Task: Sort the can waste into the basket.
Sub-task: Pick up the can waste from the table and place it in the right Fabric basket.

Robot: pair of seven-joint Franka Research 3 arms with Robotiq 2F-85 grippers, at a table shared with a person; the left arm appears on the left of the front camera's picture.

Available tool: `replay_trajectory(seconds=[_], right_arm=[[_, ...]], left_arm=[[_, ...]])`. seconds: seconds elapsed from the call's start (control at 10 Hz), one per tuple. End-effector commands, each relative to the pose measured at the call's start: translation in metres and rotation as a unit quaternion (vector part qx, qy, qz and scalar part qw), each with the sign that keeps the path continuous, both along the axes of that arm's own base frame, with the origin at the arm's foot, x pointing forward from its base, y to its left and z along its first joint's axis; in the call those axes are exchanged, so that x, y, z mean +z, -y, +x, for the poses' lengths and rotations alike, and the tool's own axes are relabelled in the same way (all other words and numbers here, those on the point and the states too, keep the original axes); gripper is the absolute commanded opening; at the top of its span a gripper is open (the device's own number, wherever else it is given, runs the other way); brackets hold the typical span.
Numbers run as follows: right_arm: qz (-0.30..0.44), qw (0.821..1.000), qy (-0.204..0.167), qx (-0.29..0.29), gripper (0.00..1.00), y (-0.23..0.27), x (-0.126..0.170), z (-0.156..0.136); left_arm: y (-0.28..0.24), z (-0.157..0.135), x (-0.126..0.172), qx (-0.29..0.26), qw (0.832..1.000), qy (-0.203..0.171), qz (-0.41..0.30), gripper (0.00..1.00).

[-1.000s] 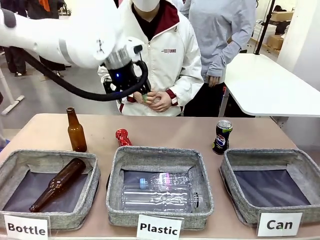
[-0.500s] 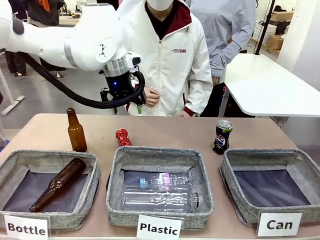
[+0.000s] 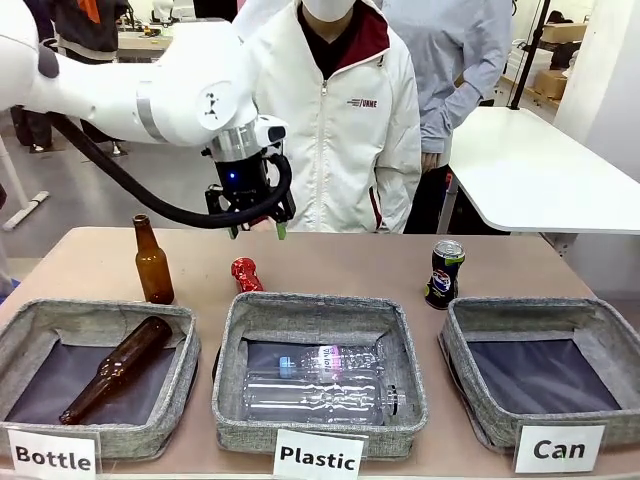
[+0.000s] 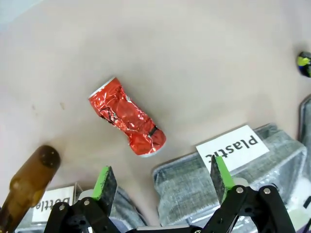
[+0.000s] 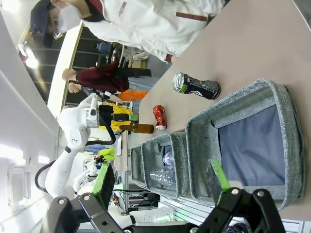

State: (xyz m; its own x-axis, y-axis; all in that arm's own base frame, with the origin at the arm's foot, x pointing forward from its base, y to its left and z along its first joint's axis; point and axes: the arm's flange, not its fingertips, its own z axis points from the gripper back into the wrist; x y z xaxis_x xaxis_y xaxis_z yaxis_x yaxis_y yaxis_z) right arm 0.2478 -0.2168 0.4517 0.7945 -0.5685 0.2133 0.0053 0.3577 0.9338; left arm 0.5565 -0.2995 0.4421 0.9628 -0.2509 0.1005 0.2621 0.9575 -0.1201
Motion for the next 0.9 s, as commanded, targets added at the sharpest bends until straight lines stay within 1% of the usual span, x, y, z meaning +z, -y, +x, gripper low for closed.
replay_trajectory(seconds=[0.0, 0.2, 0.3, 0.4, 0.5, 0.7, 0.8], right_arm=[[0.001, 1.000, 0.017, 0.001, 1.00, 0.001, 0.002, 0.002], [0.001, 1.000, 0.017, 0.001, 1.00, 0.001, 0.002, 0.002], [0.001, 1.000, 0.017, 0.001, 1.00, 0.001, 0.002, 0.002], [0.001, 1.000, 0.017, 0.001, 1.00, 0.001, 0.002, 0.002], [0.001, 1.000, 0.017, 0.001, 1.00, 0.001, 0.002, 0.002], [0.001, 1.000, 0.017, 0.001, 1.00, 0.001, 0.002, 0.002], [0.001, 1.000, 0.017, 0.001, 1.00, 0.001, 0.002, 0.002]], left_arm=[[0.002, 0.010, -0.004, 0.000, 1.000, 0.001, 0.024, 1.00], [0.001, 0.015, -0.014, 0.020, 0.999, -0.016, 0.028, 1.00], [0.001, 0.017, -0.014, 0.020, 0.999, -0.014, 0.025, 1.00], [0.002, 0.022, -0.012, 0.027, 0.999, -0.030, 0.012, 1.00], [0.001, 0.012, -0.019, 0.008, 1.000, -0.013, 0.017, 1.00], [0.001, 0.016, -0.018, 0.014, 1.000, -0.018, 0.016, 1.00], [0.002, 0.023, -0.022, 0.086, 0.996, 0.012, 0.015, 1.00]])
